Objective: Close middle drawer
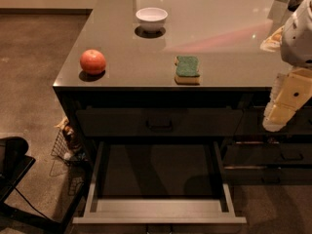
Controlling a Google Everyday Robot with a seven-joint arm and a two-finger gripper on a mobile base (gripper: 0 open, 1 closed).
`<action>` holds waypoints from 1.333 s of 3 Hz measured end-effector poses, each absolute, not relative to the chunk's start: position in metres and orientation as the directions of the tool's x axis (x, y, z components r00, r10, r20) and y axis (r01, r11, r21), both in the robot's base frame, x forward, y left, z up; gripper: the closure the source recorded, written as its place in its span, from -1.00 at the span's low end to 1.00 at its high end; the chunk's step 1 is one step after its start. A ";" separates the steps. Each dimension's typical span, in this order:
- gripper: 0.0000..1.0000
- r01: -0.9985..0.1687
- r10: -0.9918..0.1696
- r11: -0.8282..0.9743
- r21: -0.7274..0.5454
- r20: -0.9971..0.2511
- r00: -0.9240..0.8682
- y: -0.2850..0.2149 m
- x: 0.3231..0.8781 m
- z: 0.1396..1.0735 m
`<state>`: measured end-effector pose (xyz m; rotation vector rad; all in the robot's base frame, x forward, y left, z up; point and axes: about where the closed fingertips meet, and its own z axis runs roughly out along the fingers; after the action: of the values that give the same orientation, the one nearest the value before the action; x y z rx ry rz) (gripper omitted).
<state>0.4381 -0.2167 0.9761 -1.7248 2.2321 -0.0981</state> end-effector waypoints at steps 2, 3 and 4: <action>-1.00 -0.927 -0.945 0.291 -0.239 -0.226 -0.238 -0.217 0.437 0.953; -0.62 -0.925 -0.922 0.312 -0.218 -0.304 -0.239 -0.215 0.418 0.904; -0.02 -0.914 -0.855 0.365 -0.177 -0.453 -0.253 -0.209 0.378 0.827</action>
Offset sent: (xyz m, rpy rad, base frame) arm -0.0015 -0.0017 -0.0745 0.0629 0.0217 -0.0505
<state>0.3783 -0.2093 0.8267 -1.5304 2.1554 0.1660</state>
